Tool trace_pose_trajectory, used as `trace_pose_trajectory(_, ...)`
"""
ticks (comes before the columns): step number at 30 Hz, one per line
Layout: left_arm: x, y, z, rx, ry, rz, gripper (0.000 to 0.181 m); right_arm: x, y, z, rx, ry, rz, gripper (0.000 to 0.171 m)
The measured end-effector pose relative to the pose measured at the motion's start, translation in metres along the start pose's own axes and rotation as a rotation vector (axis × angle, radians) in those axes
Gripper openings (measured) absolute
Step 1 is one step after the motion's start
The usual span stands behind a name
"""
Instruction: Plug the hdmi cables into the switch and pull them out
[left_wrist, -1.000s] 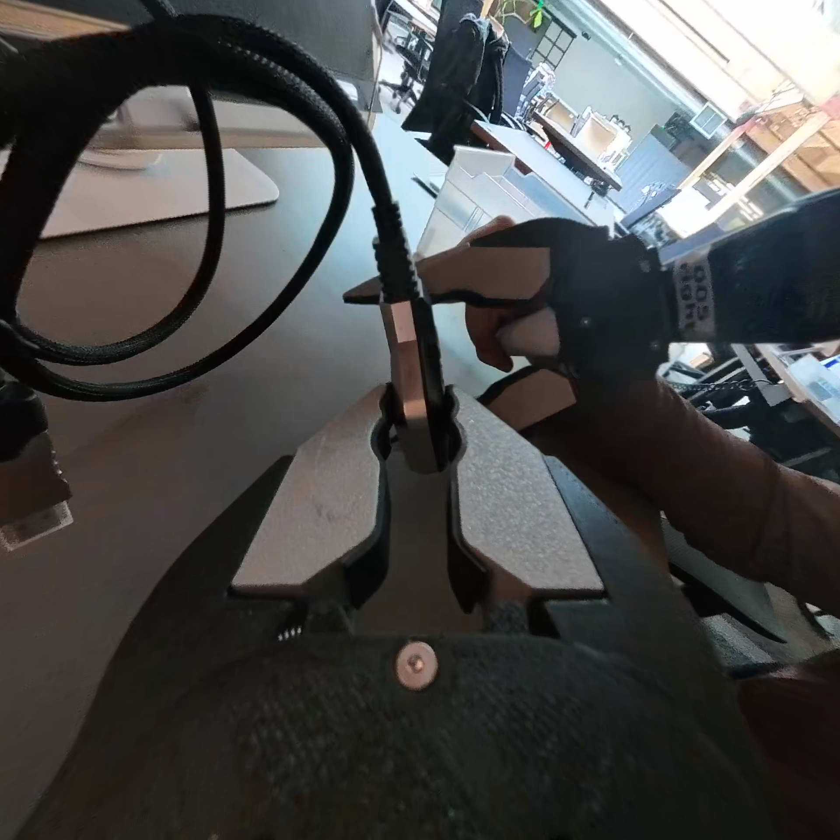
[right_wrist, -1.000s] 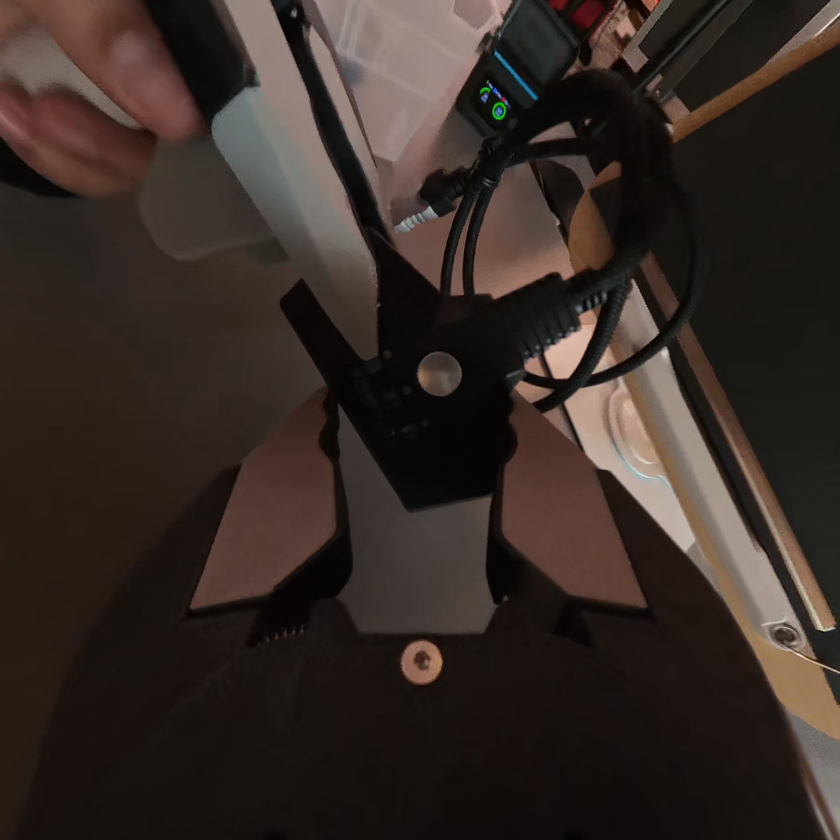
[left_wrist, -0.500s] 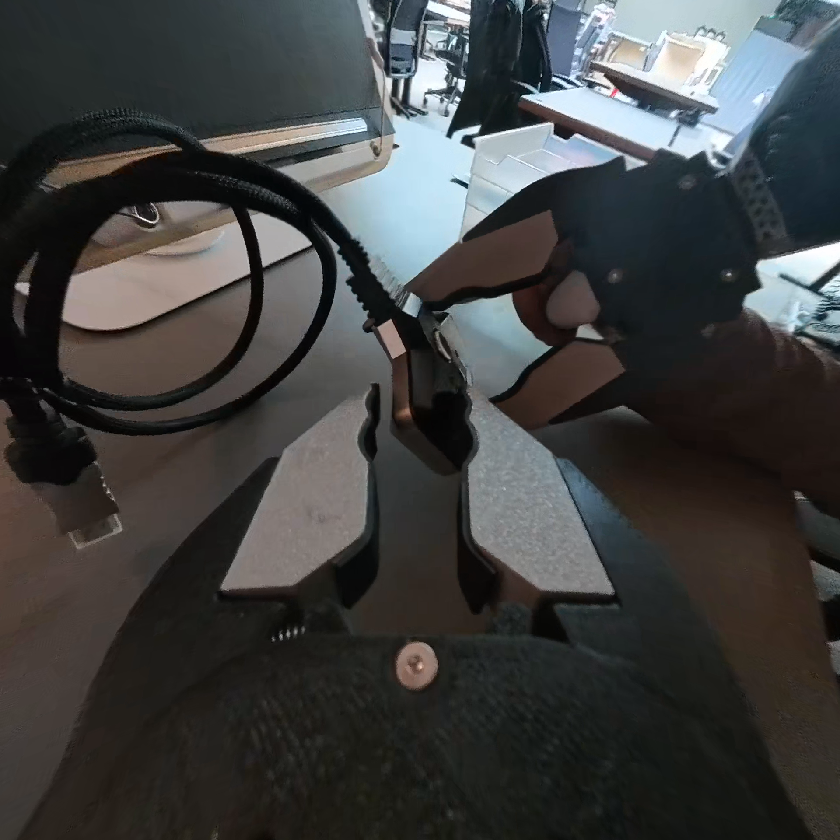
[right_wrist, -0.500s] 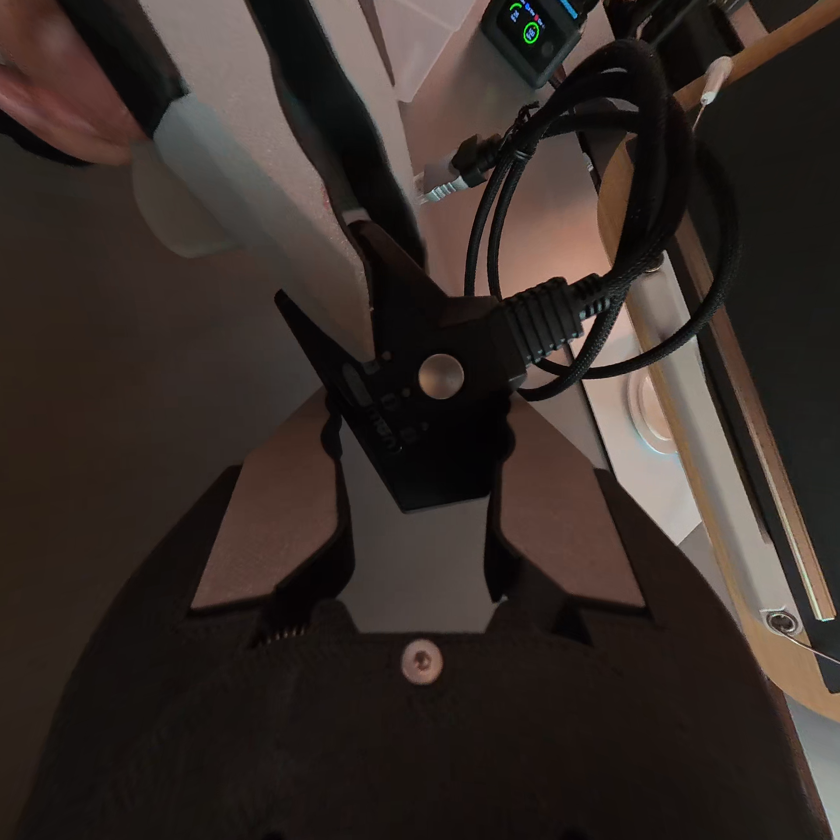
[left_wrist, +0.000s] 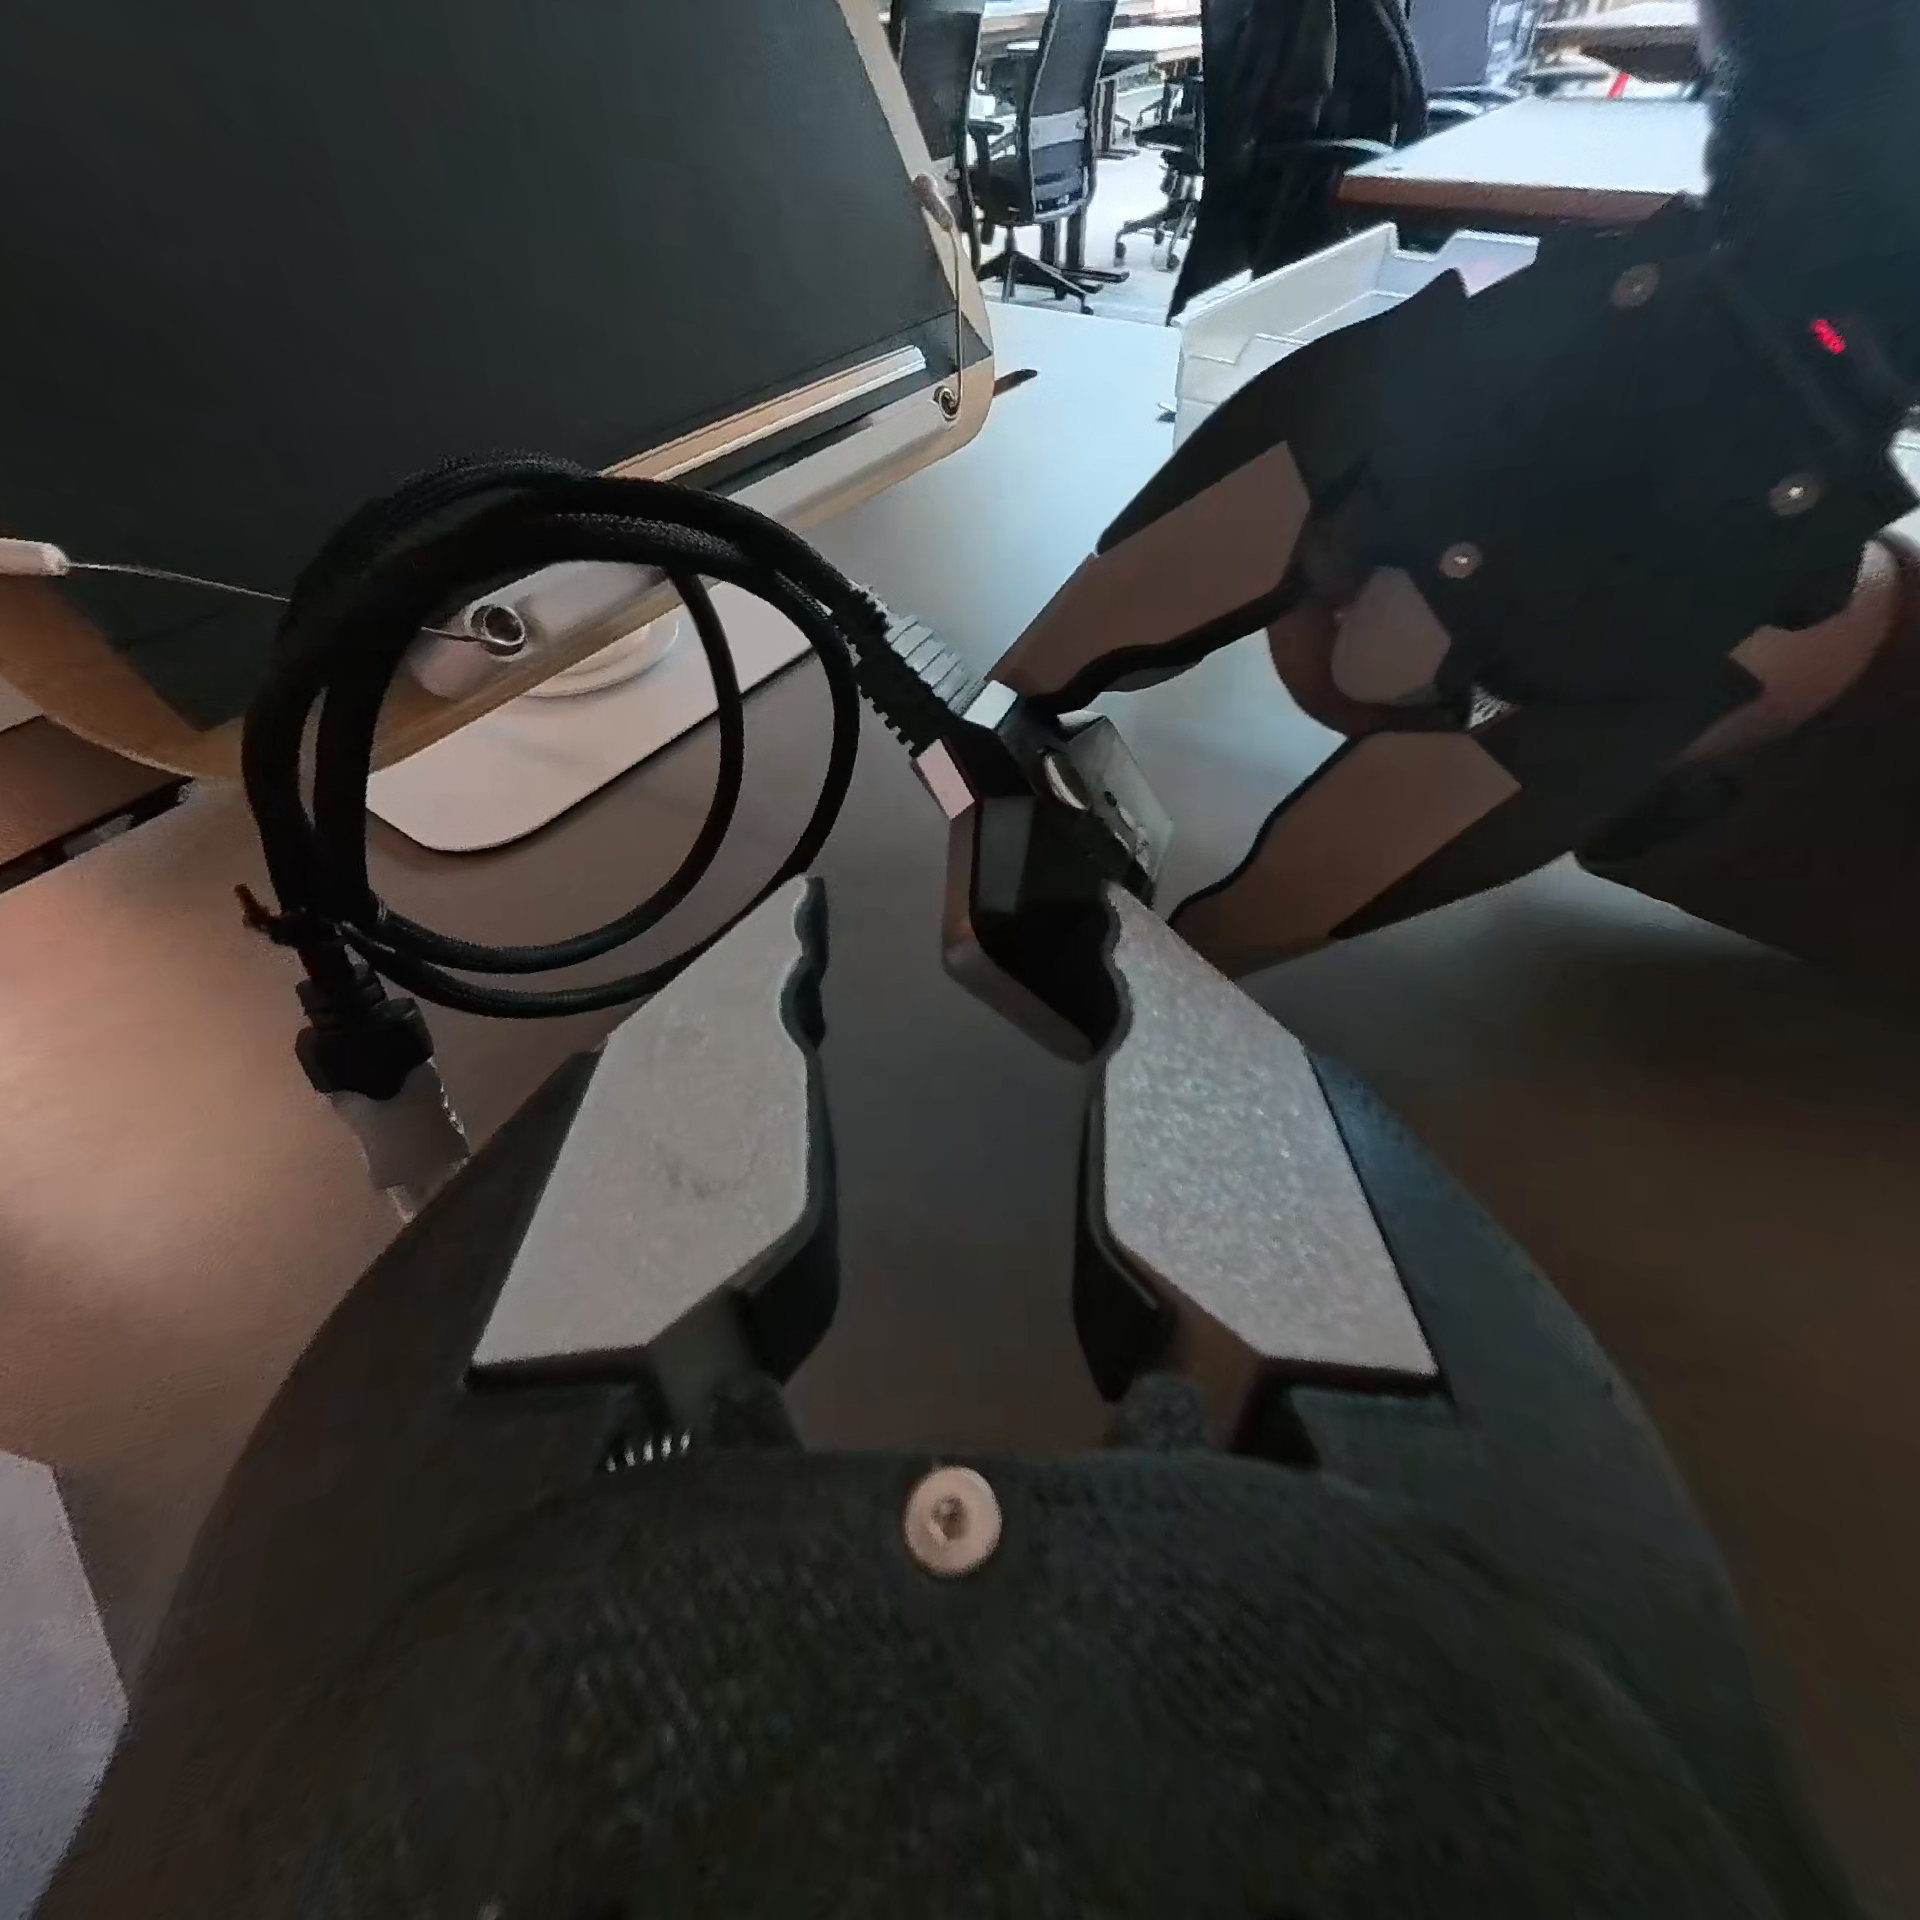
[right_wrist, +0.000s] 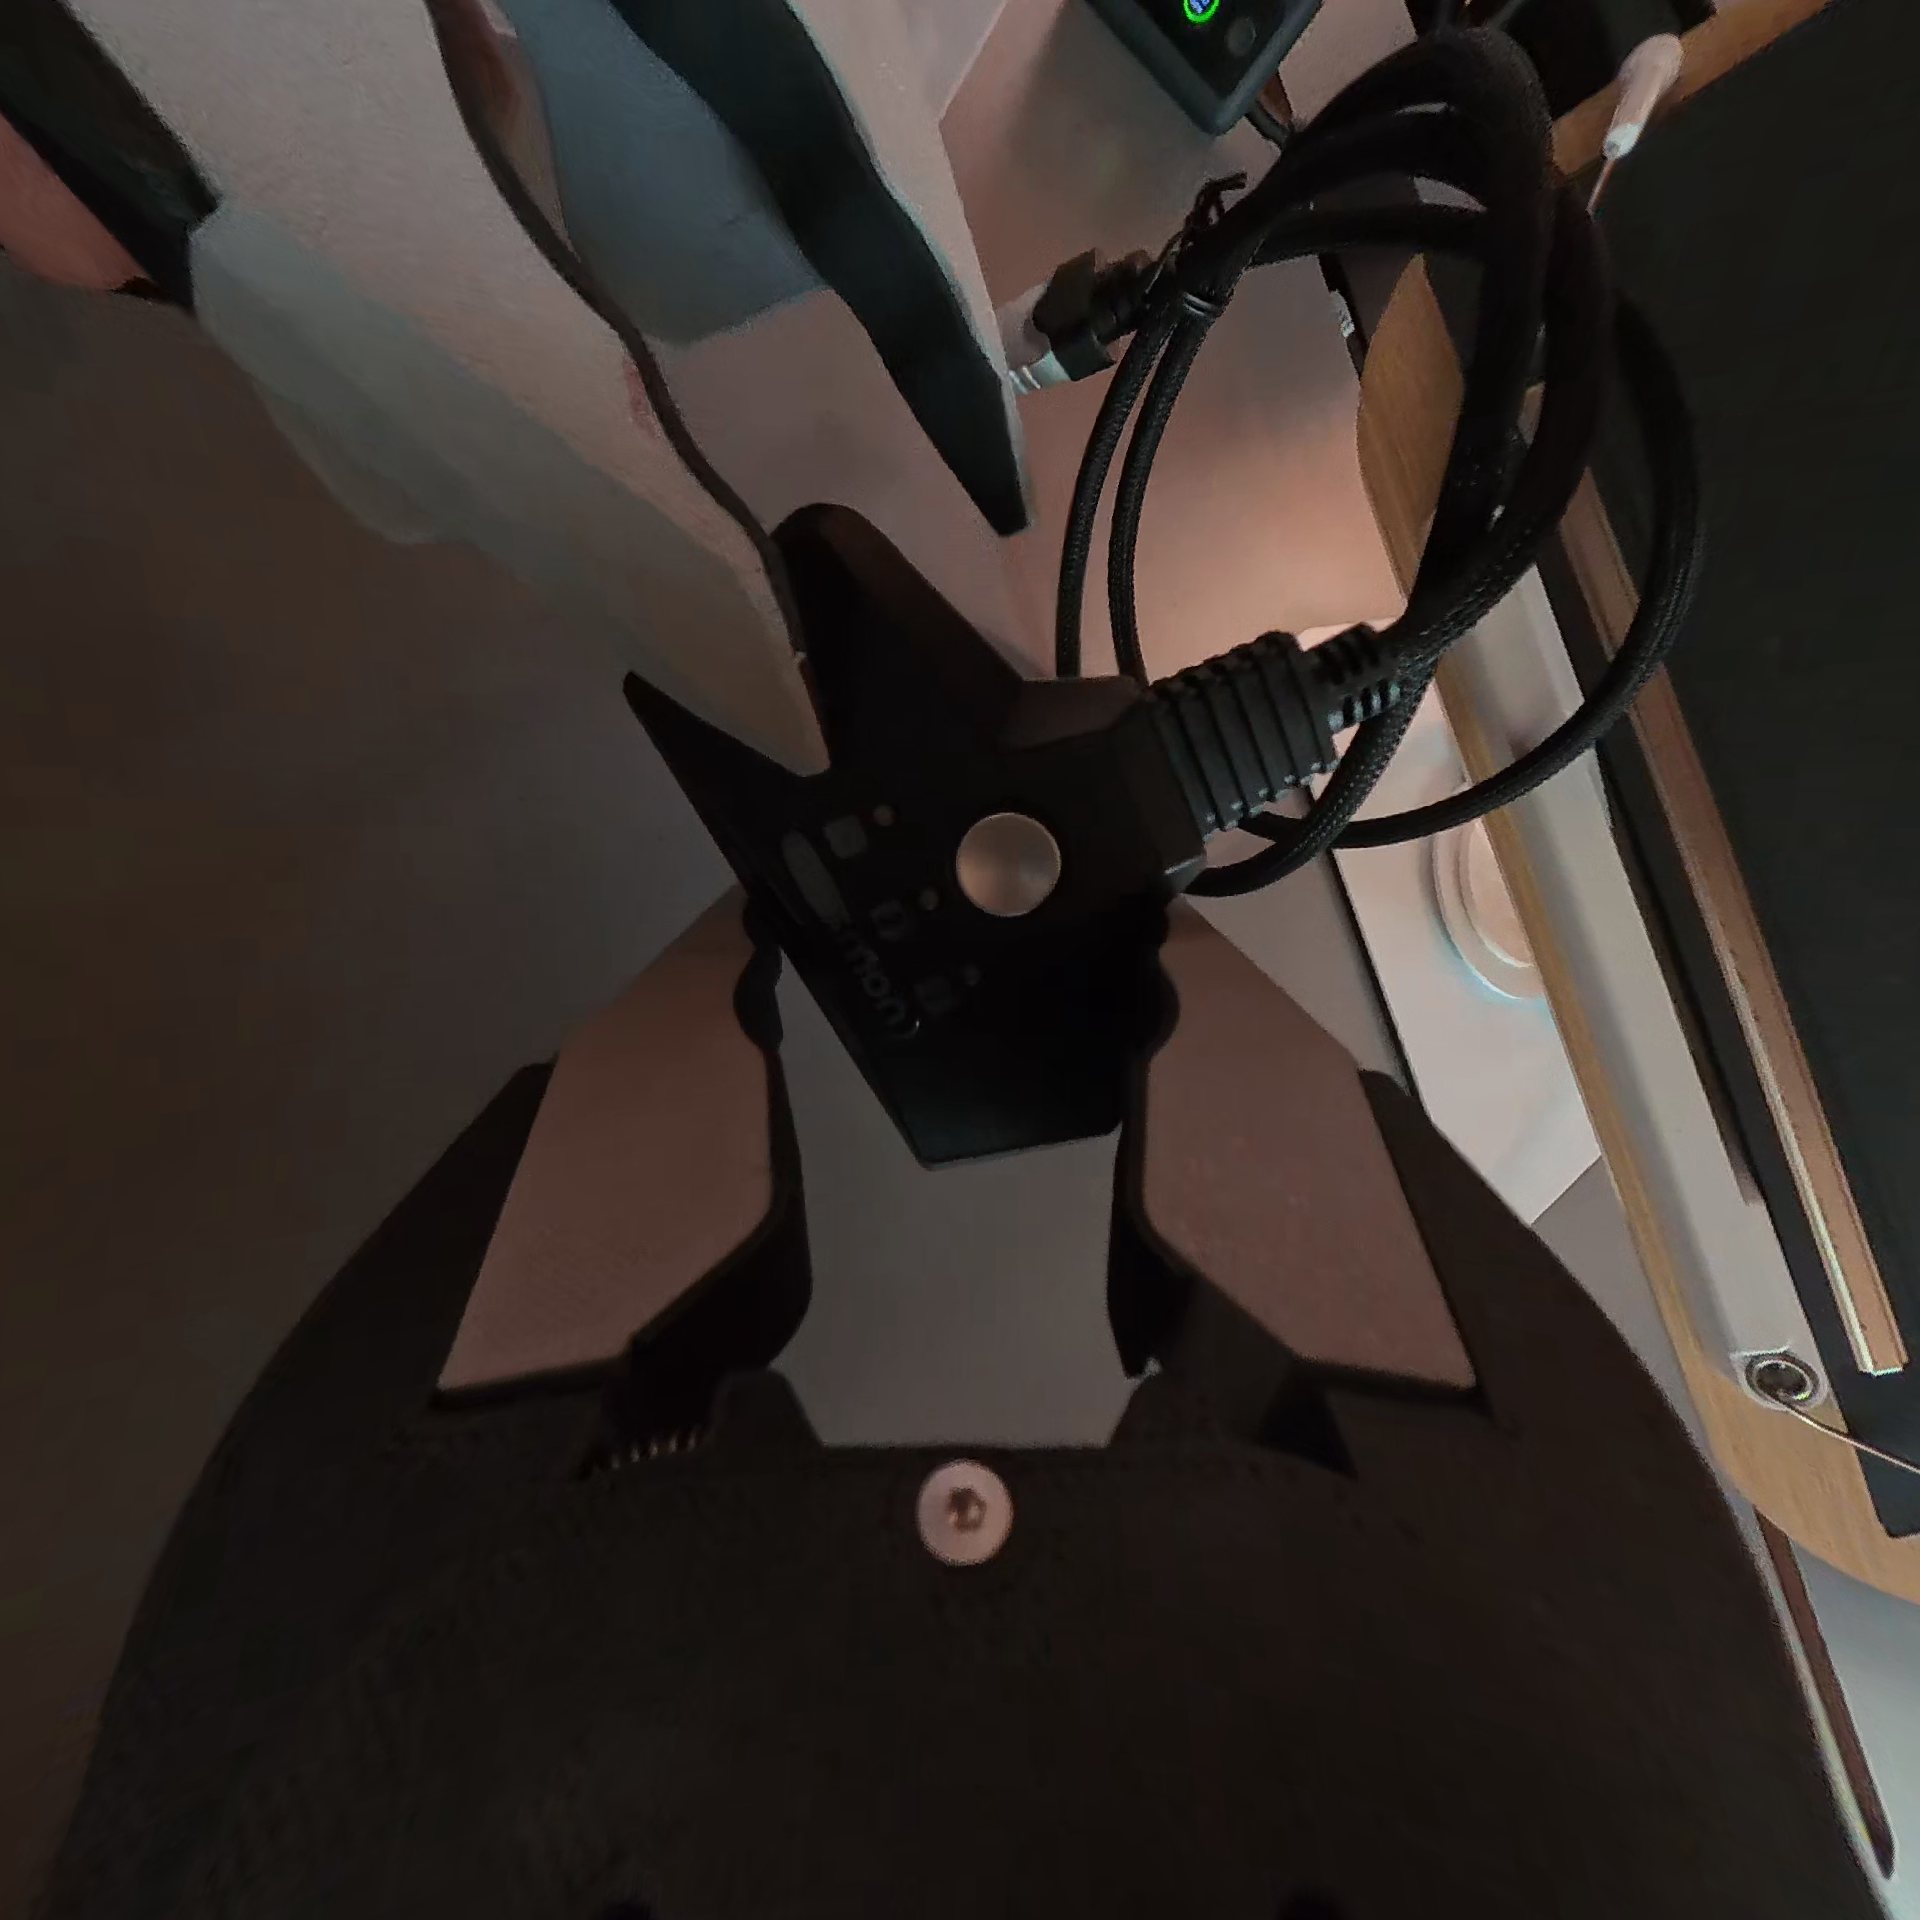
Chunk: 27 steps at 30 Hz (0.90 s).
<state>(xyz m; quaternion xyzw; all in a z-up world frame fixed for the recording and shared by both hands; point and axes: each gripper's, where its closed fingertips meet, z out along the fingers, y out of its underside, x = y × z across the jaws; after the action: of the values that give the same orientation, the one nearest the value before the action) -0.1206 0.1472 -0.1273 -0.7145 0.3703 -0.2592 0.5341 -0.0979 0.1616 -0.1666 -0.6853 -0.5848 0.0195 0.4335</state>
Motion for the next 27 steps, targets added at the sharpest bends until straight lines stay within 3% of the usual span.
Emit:
trace_pose_trajectory(4, 0.002, 0.003, 0.003, -0.014, -0.011, 0.031, 0.051, 0.002, 0.009, -0.001, -0.051, -0.002, 0.002, 0.065)
trace_pose_trajectory(10, 0.015, 0.006, 0.007, -0.037, 0.002, 0.143, 0.055, -0.016, 0.026, -0.006, -0.158, -0.138, 0.041, 0.065)
trace_pose_trajectory(13, 0.016, 0.002, 0.004, -0.021, -0.007, 0.179, 0.045, -0.024, 0.032, -0.009, -0.179, -0.227, 0.1, 0.065)
trace_pose_trajectory(17, 0.026, -0.012, -0.006, 0.061, 0.04, 0.209, 0.013, -0.026, 0.039, -0.012, -0.213, -0.255, 0.131, 0.065)
trace_pose_trajectory(27, 0.027, 0.013, 0.007, -0.056, -0.007, 0.346, 0.017, -0.028, 0.028, 0.0, -0.214, -0.186, 0.092, 0.064)
